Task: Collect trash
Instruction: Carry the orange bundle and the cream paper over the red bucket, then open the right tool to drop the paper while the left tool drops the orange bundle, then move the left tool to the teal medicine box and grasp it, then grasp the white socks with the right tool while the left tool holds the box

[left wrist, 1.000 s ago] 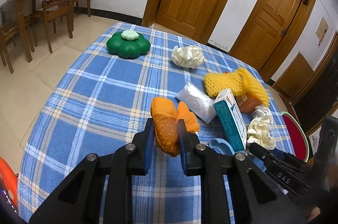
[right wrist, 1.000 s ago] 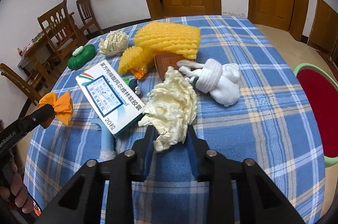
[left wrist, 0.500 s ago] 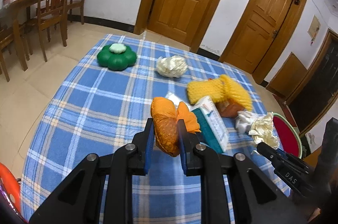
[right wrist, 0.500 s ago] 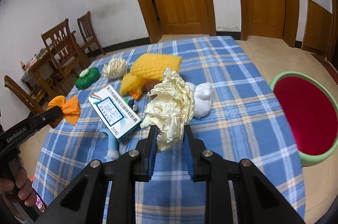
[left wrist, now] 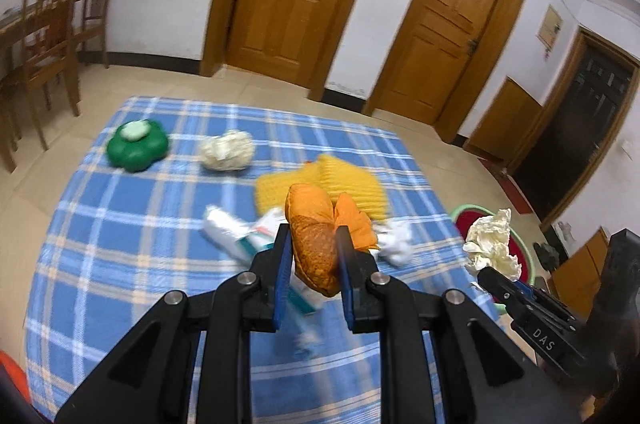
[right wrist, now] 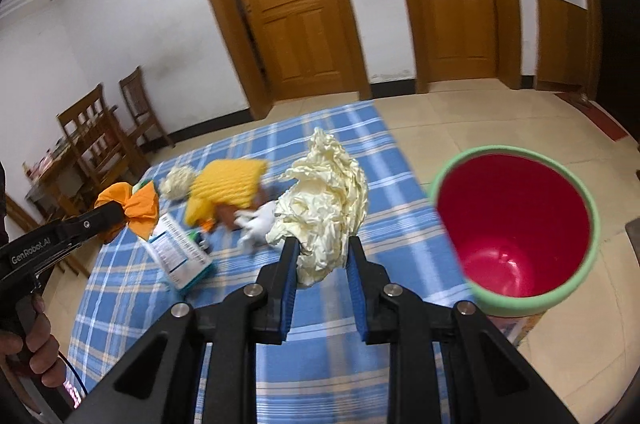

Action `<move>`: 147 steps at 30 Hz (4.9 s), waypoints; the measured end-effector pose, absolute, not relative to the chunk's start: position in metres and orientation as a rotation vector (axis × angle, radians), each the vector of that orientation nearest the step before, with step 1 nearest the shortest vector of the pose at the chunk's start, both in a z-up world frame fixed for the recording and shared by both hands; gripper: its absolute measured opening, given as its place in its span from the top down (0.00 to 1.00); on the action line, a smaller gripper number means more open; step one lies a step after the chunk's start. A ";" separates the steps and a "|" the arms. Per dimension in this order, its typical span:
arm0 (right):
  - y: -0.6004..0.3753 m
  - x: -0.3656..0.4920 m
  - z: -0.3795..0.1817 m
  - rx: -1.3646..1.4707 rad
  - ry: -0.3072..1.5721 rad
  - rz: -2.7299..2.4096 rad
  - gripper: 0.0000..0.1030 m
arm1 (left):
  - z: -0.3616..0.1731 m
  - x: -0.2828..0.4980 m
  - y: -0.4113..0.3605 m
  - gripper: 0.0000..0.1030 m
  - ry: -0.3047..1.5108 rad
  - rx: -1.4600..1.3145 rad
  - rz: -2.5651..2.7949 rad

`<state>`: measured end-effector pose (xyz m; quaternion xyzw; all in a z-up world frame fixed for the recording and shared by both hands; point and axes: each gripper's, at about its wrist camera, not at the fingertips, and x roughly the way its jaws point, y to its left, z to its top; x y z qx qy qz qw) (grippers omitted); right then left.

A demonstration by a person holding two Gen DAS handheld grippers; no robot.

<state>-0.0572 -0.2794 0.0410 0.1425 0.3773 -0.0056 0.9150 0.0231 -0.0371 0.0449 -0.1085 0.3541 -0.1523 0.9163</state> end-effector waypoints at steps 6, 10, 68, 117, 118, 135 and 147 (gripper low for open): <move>-0.320 -0.062 0.040 0.339 0.768 -0.104 0.75 | 0.052 0.036 -0.081 0.80 0.748 -0.190 -0.405; -0.346 -0.065 0.034 0.364 0.767 -0.168 0.74 | 0.052 0.045 -0.113 0.80 0.772 -0.165 -0.458; -0.422 -0.083 0.009 0.497 0.748 -0.291 0.38 | 0.031 0.078 -0.220 0.66 0.881 -0.061 -0.534; -0.323 -0.057 0.010 0.374 0.858 -0.131 0.33 | -0.036 0.070 -0.044 0.59 0.967 -0.336 -0.220; -0.322 -0.056 0.009 0.372 0.862 -0.130 0.33 | -0.036 0.070 -0.045 0.59 0.965 -0.339 -0.229; -0.317 -0.047 -0.004 0.372 0.894 -0.118 0.33 | -0.044 0.084 -0.080 0.60 1.002 -0.379 -0.350; -0.325 -0.049 -0.008 0.393 0.901 -0.126 0.33 | -0.053 0.082 -0.105 0.66 1.028 -0.352 -0.421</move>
